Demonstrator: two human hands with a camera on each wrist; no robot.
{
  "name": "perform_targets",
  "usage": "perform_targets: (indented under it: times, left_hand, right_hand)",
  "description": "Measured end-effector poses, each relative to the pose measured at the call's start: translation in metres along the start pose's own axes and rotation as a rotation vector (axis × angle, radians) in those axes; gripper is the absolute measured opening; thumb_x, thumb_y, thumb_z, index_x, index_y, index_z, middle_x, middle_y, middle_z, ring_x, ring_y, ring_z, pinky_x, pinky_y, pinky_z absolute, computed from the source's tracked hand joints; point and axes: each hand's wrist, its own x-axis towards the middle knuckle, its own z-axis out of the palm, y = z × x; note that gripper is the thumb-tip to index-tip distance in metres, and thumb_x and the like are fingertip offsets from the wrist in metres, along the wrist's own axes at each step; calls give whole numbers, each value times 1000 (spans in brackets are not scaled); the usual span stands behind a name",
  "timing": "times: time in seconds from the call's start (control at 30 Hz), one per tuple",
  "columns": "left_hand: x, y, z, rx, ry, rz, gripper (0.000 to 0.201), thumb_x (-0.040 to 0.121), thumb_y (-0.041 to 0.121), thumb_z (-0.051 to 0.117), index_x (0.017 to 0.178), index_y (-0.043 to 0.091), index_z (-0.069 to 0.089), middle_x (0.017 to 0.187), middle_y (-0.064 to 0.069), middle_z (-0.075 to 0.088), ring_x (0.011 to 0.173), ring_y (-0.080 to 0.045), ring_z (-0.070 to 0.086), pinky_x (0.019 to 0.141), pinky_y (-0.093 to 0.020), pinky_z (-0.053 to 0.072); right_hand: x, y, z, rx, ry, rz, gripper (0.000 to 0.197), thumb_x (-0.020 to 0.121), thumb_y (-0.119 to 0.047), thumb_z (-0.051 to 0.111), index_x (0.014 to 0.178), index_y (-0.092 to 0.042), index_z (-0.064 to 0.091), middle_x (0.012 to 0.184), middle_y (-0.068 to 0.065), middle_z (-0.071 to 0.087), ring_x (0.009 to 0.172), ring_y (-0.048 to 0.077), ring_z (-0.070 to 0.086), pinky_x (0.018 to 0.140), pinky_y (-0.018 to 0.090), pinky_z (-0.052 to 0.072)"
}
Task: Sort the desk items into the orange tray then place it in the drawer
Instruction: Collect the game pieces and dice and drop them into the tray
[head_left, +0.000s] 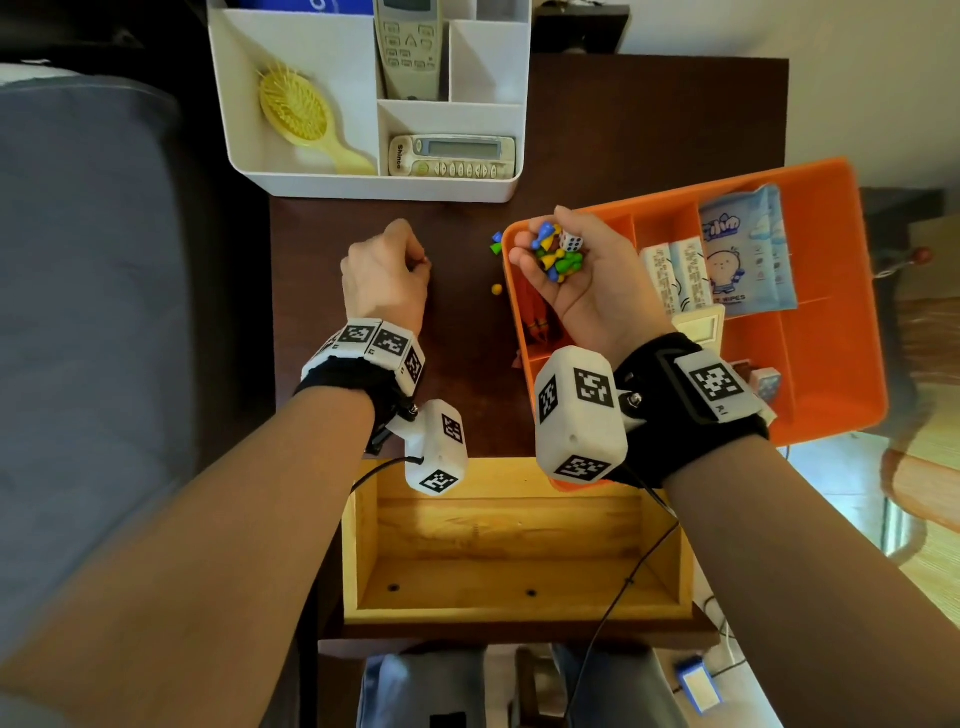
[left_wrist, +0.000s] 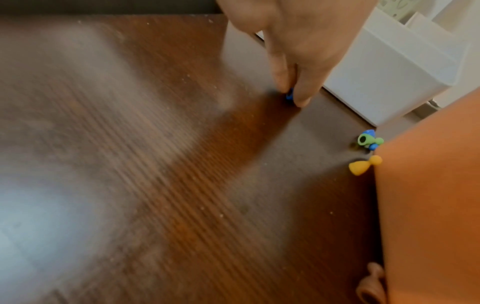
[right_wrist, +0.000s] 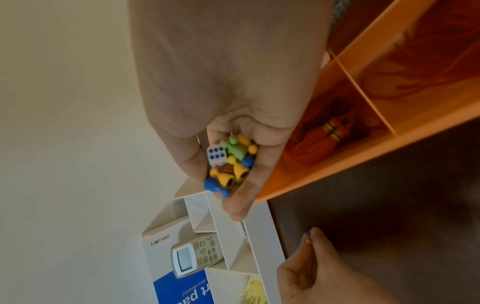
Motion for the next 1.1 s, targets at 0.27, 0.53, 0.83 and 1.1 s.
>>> perform_targets:
  times: [0.27,0.53,0.83,1.1]
  left_hand:
    - [-13,-16,-5,-14,80,-73,14,77,25,72,82,15,63,89,-8,70,82,-28,64,77,-40,52]
    - [-20,-22,-7,-74,84,-63,11,79,17,69,85,11,63,84,-8,70,79,-26,65,80,-37,51]
    - [-9,-20,-6,-38,27,-79,26,78,24,72,101,12,71,99,-10,69,92,-26,65,88,-35,50]
    - [-7,-20,-5,-18,11,-92,22,81,23,69,98,10,71,101,-11,68,95,-28,63,88,-35,48]
  right_hand:
    - [-7,6,-5,-50,-8,-33,19,94,-14,52,88,1,62,76,10,69,69,17,70,64,20,57]
    - [-8,11,-2,-34,15,-14,17,93,-13,53,96,2,60,80,11,67,66,16,70,64,21,58]
    - [-6,12,0,-46,19,-22,16,93,-13,53,91,1,61,78,11,67,67,16,70,64,21,58]
    - [-6,13,2,-34,21,-27,16,93,-13,53,94,2,60,80,12,66,68,17,70,64,22,58]
